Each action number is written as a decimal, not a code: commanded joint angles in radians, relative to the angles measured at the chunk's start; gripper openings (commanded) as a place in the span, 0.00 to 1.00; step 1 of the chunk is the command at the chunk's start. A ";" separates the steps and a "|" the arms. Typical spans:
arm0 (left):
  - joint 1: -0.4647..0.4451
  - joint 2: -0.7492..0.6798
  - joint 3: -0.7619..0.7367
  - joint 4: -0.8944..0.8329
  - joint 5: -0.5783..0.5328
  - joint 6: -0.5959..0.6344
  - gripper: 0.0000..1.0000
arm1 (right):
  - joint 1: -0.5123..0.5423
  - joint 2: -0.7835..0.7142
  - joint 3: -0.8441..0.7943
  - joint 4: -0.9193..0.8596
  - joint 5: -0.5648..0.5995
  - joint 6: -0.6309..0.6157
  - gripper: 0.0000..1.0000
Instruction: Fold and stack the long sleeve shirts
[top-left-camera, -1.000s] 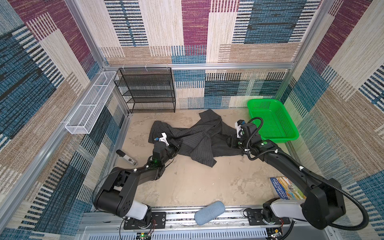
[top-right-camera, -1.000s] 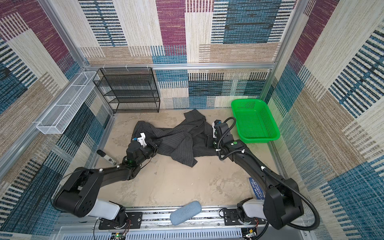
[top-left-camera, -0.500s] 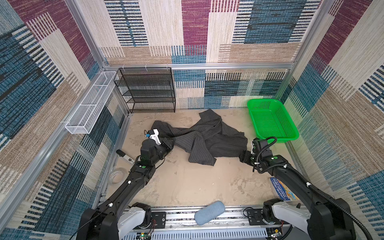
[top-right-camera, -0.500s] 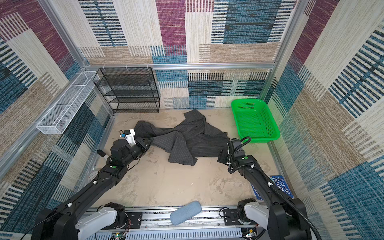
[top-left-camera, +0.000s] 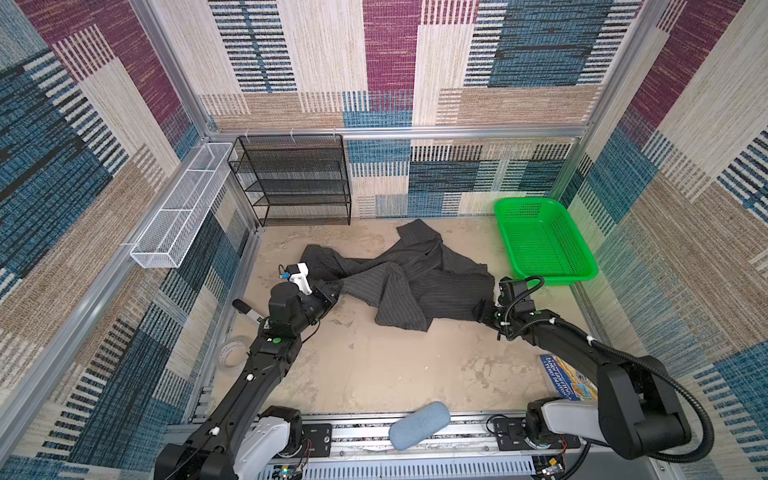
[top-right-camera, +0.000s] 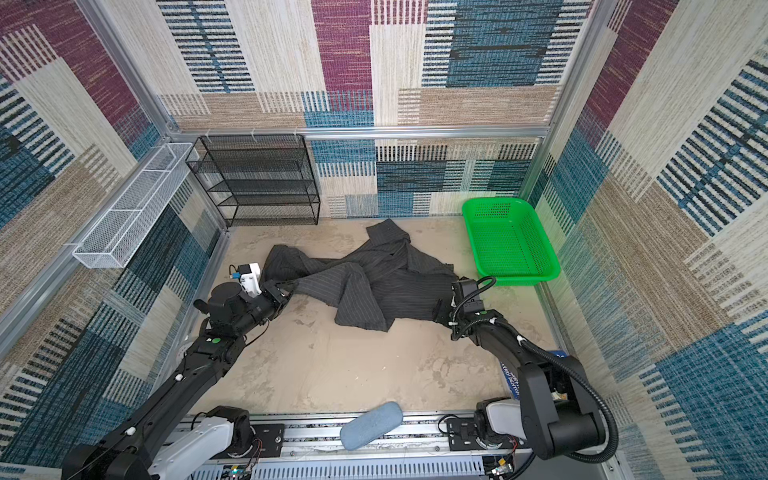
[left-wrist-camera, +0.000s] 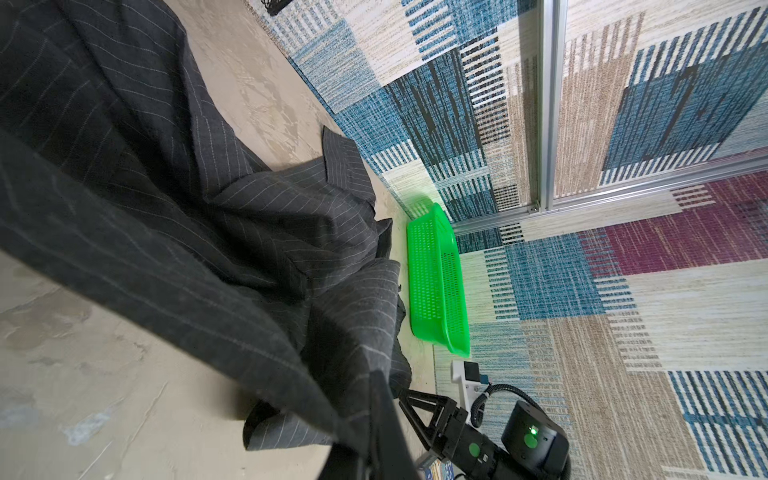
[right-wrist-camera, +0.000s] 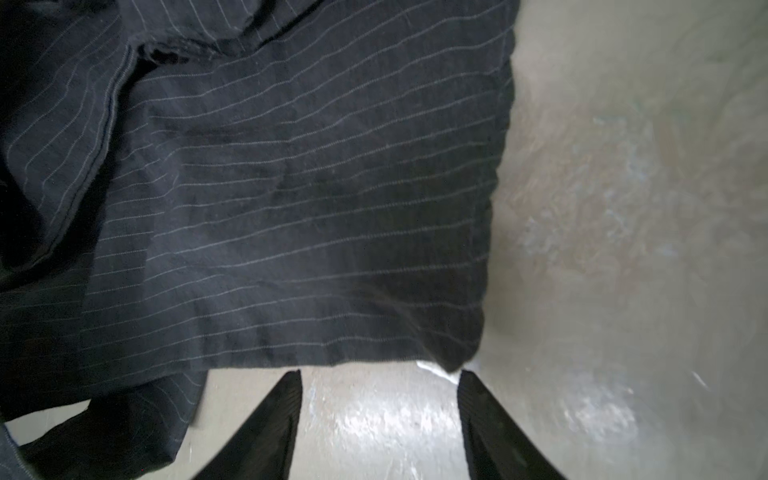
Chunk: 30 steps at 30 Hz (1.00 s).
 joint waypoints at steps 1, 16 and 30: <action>0.017 -0.008 0.015 0.004 0.049 0.017 0.00 | 0.000 0.040 0.013 0.065 -0.034 -0.007 0.60; 0.141 -0.008 0.034 0.005 0.155 0.007 0.00 | -0.004 0.051 0.127 0.007 0.020 -0.044 0.12; 0.371 0.004 0.137 -0.100 0.420 0.036 0.00 | -0.030 -0.010 0.293 -0.273 0.072 -0.139 0.08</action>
